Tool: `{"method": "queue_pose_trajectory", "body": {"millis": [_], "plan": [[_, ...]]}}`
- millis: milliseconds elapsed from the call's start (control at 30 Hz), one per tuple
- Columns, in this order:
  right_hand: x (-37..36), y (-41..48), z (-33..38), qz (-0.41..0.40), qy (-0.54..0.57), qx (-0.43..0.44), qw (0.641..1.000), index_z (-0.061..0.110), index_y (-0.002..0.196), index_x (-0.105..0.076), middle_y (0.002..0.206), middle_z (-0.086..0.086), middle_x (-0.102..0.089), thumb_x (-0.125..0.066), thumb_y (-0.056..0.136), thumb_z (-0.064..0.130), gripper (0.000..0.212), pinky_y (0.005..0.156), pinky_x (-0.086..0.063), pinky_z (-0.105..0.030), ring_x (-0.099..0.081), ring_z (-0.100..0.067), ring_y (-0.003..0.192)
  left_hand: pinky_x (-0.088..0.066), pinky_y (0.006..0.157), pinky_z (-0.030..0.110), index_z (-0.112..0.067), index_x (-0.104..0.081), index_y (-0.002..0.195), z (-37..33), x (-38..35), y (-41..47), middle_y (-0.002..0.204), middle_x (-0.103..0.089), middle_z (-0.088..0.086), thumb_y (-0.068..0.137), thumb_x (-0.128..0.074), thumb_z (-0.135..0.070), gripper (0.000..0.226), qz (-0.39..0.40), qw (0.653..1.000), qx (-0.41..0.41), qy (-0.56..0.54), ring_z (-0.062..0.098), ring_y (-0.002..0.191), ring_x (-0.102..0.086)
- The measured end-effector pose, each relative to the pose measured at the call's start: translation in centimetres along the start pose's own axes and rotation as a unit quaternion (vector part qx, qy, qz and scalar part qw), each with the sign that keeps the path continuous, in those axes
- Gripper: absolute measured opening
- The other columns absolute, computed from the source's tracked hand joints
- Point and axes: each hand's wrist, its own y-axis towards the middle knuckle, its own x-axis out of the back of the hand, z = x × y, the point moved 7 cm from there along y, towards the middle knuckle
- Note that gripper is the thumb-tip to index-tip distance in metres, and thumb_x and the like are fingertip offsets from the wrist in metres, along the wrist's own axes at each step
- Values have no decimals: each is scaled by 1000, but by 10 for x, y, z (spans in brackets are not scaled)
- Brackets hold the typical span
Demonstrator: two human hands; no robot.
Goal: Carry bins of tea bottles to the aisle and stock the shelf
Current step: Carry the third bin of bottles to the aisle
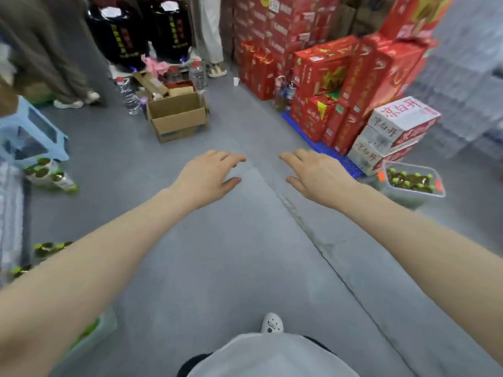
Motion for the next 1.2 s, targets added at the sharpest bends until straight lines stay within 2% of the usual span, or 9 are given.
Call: {"method": "queue_pose_trajectory", "body": {"millis": [167, 367, 467, 700, 833, 933, 1200], "plan": [[-21, -53, -136, 23, -9, -110, 994, 16, 144, -43, 121, -11, -58, -56, 97, 37, 53, 83, -48, -43, -59, -33, 109, -39, 99, 33, -20, -52, 139, -92, -53, 123, 126, -62, 1, 96, -60, -35, 47, 30, 996, -81, -28, 25, 120, -53], [-59, -94, -265, 73, 13, -232, 970, 16, 145, -38, 133, -10, -55, -55, 97, 38, 55, 87, -51, -43, -57, -32, 115, -43, 97, 37, -21, -52, 138, -179, -120, 245, 126, -61, 1, 95, -62, -34, 46, 84, 981, -166, -57, 25, 123, -51], [-81, -105, -326, 91, 28, -287, 953, 18, 146, -36, 132, -8, -55, -52, 99, 37, 54, 86, -50, -41, -55, -30, 118, -47, 96, 41, -22, -52, 138, -211, -158, 305, 127, -61, 1, 94, -62, -36, 47, 109, 971, -203, -59, 25, 121, -52], [-127, -81, -478, 100, 64, -392, 912, 19, 151, -30, 136, -7, -54, -51, 99, 37, 59, 87, -49, -41, -54, -30, 121, -43, 96, 36, -20, -48, 142, -260, -236, 466, 129, -60, 3, 95, -60, -38, 52, 141, 948, -281, -43, 25, 119, -52], [-142, -57, -561, 73, 109, -452, 882, 19, 151, -30, 140, -6, -53, -54, 98, 35, 60, 87, -50, -42, -55, -31, 121, -47, 94, 39, -19, -49, 139, -287, -267, 569, 128, -61, 6, 94, -61, -36, 50, 164, 936, -309, -45, 27, 116, -53], [-161, -47, -619, 63, 130, -488, 861, 19, 151, -28, 136, -7, -53, -54, 99, 33, 60, 81, -51, -42, -57, -32, 113, -49, 92, 42, -21, -50, 138, -315, -291, 641, 130, -60, 4, 95, -60, -35, 47, 184, 926, -326, -50, 27, 118, -52], [-243, -55, -792, 42, 167, -585, 793, 19, 151, -27, 133, -8, -52, -54, 98, 33, 60, 75, -49, -40, -58, -32, 108, -45, 97, 43, -20, -40, 147, -408, -400, 813, 140, -53, 5, 96, -58, -34, 56, 238, 911, -335, -35, 27, 128, -47]]}}
